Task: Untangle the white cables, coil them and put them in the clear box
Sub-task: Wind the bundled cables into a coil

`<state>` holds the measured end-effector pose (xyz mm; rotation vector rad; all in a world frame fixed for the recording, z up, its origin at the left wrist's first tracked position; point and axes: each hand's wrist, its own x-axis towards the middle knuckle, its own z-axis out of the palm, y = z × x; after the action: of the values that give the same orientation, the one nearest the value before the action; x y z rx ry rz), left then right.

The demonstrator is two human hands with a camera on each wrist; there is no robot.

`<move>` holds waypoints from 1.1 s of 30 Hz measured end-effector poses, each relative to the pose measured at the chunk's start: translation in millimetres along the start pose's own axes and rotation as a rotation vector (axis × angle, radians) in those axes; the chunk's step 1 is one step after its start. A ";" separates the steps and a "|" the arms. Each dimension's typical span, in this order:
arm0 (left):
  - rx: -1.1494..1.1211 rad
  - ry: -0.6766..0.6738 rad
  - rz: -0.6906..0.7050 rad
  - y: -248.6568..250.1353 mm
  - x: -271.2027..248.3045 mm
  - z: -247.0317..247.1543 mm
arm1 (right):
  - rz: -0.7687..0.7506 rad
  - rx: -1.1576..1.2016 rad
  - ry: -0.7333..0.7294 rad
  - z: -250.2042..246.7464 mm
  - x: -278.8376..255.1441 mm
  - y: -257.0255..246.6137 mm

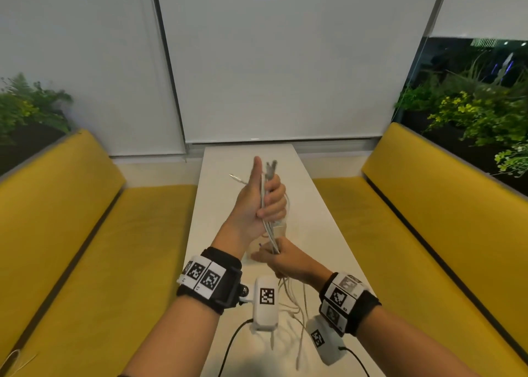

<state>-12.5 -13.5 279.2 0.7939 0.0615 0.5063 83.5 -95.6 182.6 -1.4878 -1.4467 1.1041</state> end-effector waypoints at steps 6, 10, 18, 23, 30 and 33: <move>0.274 -0.563 -0.482 0.7 -22.4 4.0 | -0.155 -0.042 -0.073 -27.2 -4.1 -14.7; 0.772 -0.466 -0.796 -3.5 -36.7 8.2 | -0.039 -0.461 -0.083 -48.6 3.4 -22.5; 1.247 0.027 -0.694 -20.9 -42.3 -41.2 | 0.031 -0.711 -0.187 -60.5 0.7 -24.4; 1.295 0.233 -0.395 -39.4 -35.1 -58.0 | -0.010 -0.632 -0.081 -48.9 2.0 -22.8; 1.423 0.553 -0.087 -53.8 -17.8 -69.2 | -0.009 -0.555 0.232 -22.6 7.3 -18.5; 1.251 0.639 -0.100 -53.6 -10.4 -61.5 | -0.007 -0.335 0.360 -9.7 8.2 -16.9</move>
<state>-14.2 -8.8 197.1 1.7975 1.0875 0.5906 86.9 -86.0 201.2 -1.8027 -1.4209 0.5644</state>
